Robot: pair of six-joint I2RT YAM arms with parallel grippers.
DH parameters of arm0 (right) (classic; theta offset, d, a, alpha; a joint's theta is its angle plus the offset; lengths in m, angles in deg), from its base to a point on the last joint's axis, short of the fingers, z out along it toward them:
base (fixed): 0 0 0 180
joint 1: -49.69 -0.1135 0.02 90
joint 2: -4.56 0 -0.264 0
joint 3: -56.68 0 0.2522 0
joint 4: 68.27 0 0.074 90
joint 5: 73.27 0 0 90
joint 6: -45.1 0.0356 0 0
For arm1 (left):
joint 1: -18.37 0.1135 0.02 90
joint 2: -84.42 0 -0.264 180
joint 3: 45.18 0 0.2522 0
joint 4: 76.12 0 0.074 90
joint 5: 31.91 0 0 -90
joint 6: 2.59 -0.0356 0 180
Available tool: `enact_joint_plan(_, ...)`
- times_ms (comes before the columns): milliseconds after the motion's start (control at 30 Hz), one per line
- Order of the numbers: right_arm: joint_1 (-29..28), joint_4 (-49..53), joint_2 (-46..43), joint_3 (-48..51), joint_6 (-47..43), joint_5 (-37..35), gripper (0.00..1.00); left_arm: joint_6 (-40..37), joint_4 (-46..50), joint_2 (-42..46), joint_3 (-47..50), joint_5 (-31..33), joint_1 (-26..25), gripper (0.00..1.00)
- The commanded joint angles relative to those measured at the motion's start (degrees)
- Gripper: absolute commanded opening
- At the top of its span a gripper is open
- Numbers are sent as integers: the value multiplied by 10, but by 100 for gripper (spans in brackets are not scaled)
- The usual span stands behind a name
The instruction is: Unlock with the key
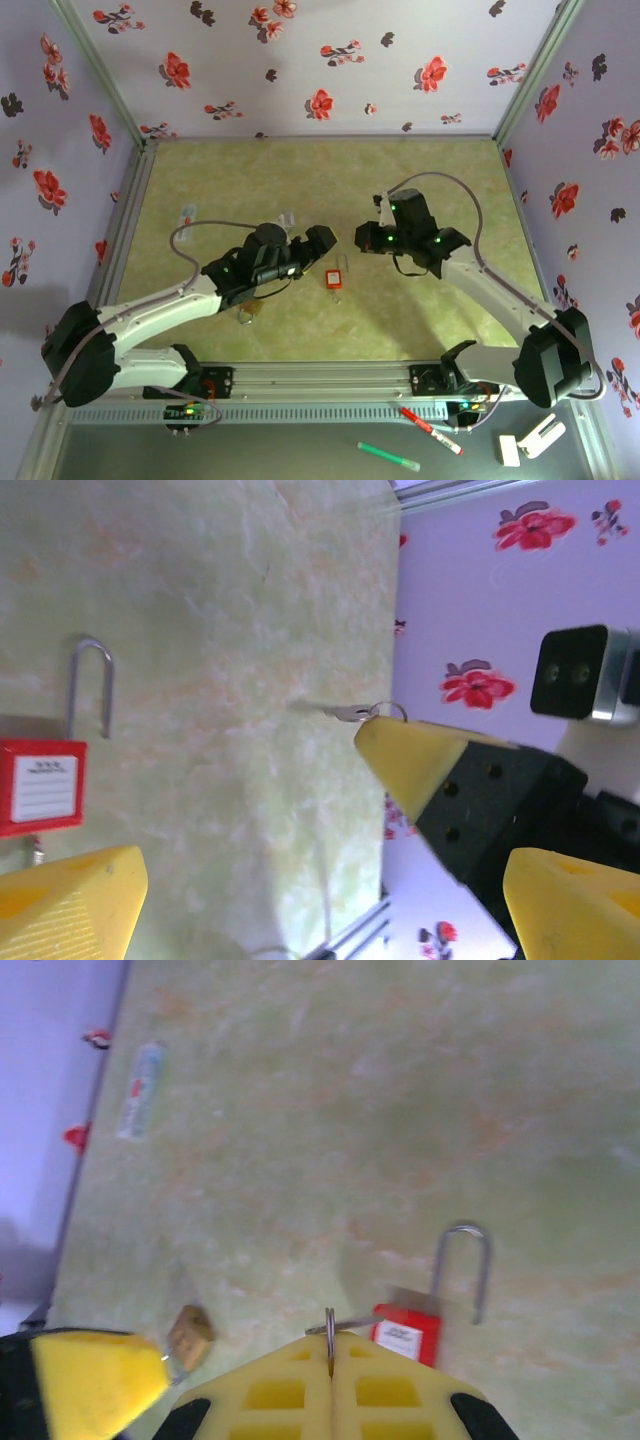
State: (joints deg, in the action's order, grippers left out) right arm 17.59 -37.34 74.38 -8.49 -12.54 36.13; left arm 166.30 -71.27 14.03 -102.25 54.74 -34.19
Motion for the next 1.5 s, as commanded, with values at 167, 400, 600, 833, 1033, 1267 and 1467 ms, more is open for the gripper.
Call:
enact_joint_plan(167, -76, -127, -38, 36, 70, -15, 0, 208, -169, -17, 63, -1, 7, 93)
enact_joint_plan(400, -127, -190, -38, 56, 93, -28, 0, 273, -241, -49, 78, 14, 12, 92)
enact_joint_plan(600, -142, -253, -39, 92, 112, -14, 0, 285, -285, -54, 80, 27, 31, 86)
enact_joint_plan(833, -146, -243, -56, 110, 106, -20, 0, 278, -285, -40, 90, 25, 50, 63)
enact_joint_plan(1033, -145, -245, -64, 119, 103, -24, 0, 268, -279, -33, 94, 24, 54, 47)
enact_joint_plan(1267, -146, -241, -61, 118, 96, -24, 0, 265, -284, -34, 99, 22, 54, 35)
enact_joint_plan(1467, -144, -237, -63, 119, 93, -25, 0, 255, -261, -22, 100, 22, 55, 28)
